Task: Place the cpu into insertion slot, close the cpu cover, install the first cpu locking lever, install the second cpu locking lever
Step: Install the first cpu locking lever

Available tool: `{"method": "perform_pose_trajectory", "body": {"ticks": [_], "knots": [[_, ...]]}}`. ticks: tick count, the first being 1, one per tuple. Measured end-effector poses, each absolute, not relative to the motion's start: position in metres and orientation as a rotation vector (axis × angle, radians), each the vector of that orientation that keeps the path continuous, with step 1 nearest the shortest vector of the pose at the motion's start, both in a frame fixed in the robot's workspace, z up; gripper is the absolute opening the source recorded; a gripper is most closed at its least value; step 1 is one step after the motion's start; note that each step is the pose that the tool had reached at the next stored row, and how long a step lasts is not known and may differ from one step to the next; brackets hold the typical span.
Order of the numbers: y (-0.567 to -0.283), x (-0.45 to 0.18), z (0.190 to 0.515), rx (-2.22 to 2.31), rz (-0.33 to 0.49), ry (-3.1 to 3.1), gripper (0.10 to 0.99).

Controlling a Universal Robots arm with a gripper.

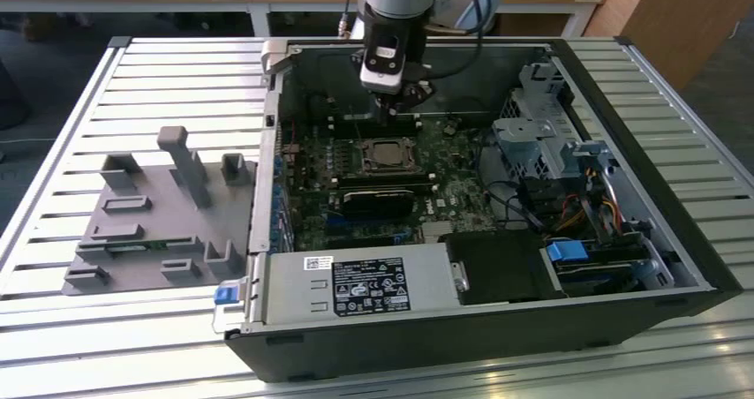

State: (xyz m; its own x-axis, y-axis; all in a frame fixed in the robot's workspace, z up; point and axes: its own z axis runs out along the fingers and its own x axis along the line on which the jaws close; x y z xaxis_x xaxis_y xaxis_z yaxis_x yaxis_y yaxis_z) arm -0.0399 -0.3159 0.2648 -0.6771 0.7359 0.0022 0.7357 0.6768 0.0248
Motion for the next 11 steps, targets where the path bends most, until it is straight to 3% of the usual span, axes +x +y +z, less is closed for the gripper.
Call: {"method": "perform_pose_trajectory", "body": {"ticks": [11], "knots": [[-0.3159,-0.0399,0.2649,1.013,0.038,2.967,0.114]]}}
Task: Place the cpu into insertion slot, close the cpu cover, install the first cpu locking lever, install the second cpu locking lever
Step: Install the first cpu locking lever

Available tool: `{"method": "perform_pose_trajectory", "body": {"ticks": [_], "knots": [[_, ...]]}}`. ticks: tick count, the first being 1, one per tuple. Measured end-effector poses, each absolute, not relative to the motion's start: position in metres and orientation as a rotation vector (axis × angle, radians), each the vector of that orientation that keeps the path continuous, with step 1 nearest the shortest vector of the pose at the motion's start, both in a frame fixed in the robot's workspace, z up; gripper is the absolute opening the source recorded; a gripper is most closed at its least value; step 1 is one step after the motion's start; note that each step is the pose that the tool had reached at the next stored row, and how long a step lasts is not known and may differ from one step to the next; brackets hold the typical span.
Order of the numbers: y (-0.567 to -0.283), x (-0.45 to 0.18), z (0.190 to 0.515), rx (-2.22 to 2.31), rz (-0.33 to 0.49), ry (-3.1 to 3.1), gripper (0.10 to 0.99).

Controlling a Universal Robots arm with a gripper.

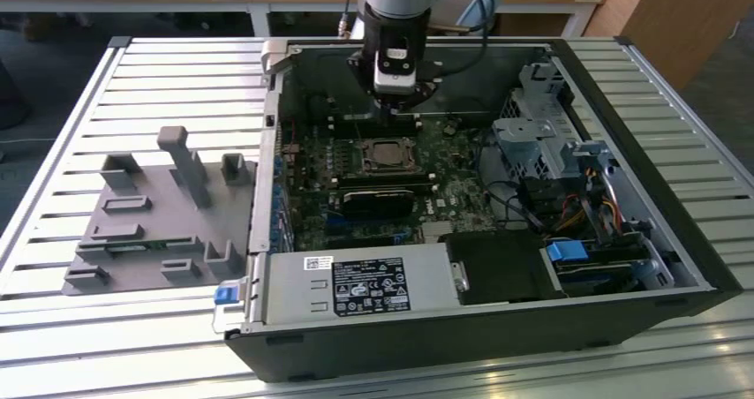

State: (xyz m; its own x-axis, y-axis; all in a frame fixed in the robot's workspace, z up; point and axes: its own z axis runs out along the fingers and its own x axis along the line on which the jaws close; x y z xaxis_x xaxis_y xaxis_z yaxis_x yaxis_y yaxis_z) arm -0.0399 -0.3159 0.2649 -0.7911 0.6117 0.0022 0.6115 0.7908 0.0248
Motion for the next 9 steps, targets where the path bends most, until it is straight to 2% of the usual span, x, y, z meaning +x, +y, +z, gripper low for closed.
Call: {"method": "perform_pose_trajectory", "body": {"ticks": [9], "knots": [[-0.3159,-0.0399,0.2648,0.819,0.038,3.028,0.114]]}}
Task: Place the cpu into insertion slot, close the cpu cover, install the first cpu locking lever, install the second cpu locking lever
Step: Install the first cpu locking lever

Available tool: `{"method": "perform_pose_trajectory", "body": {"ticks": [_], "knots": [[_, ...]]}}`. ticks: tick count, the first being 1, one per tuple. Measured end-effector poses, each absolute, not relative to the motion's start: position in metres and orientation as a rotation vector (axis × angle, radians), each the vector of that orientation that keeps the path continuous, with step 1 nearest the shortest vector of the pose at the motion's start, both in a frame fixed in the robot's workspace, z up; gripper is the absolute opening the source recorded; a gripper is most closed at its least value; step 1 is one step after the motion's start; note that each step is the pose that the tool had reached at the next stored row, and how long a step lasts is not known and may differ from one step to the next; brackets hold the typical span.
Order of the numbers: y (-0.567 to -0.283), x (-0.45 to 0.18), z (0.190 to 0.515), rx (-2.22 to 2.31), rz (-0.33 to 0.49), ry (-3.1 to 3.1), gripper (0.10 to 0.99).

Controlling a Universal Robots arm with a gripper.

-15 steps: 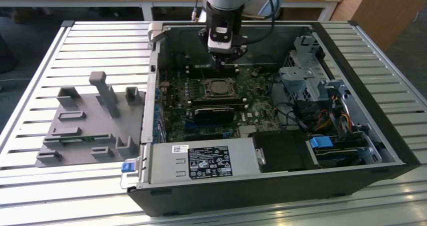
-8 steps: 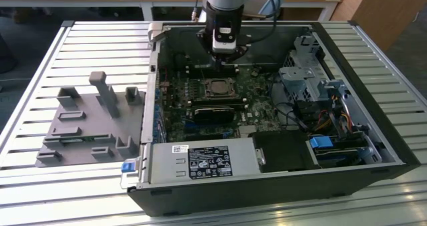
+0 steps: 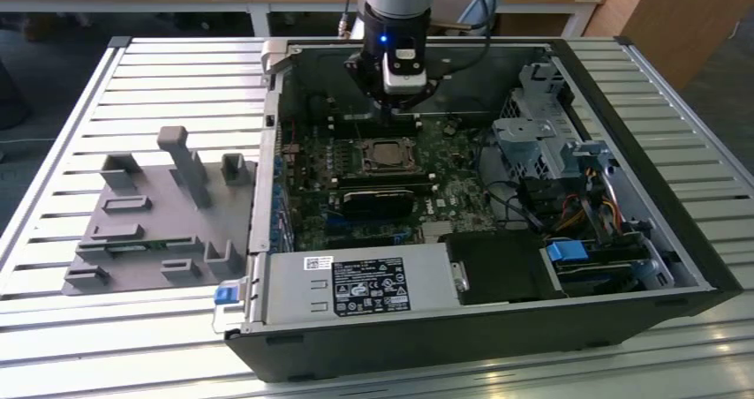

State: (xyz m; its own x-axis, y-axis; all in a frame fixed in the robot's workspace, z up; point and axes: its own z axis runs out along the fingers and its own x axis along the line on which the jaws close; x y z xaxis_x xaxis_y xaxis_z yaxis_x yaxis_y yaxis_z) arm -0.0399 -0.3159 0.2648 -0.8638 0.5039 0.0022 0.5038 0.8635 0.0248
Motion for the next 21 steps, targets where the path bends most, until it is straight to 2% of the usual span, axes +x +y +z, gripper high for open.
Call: {"method": "perform_pose_trajectory", "body": {"ticks": [21], "knots": [[-0.3159,-0.0398,0.2649,0.495,0.039,3.100,0.114]]}}
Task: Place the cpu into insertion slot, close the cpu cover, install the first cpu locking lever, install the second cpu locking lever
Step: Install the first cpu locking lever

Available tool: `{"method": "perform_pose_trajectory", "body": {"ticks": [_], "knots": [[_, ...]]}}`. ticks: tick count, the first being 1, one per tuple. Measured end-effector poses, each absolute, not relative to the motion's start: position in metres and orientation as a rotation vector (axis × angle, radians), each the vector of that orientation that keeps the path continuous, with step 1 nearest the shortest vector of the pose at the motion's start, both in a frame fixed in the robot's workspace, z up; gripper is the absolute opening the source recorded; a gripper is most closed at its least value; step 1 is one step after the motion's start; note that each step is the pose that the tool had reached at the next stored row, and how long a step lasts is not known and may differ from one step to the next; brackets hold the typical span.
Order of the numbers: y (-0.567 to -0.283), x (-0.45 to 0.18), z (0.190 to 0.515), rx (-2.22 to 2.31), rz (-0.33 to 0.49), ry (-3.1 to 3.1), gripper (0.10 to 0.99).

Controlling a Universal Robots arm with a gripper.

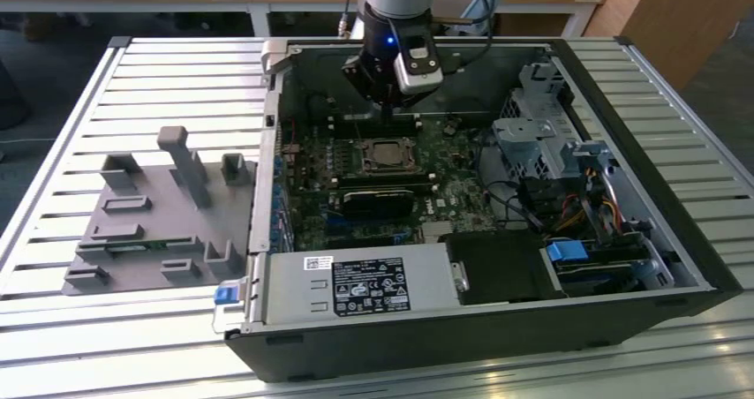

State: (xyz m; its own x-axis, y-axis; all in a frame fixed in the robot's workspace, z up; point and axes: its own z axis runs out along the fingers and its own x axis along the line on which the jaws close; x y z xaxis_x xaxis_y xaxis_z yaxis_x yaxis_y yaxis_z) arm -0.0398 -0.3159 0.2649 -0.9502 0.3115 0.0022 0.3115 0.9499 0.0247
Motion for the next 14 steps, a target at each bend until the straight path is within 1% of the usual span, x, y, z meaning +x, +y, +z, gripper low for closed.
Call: {"method": "perform_pose_trajectory", "body": {"ticks": [14], "knots": [[-0.3159,-0.0398,0.2648,0.205,0.039,3.135,0.114]]}}
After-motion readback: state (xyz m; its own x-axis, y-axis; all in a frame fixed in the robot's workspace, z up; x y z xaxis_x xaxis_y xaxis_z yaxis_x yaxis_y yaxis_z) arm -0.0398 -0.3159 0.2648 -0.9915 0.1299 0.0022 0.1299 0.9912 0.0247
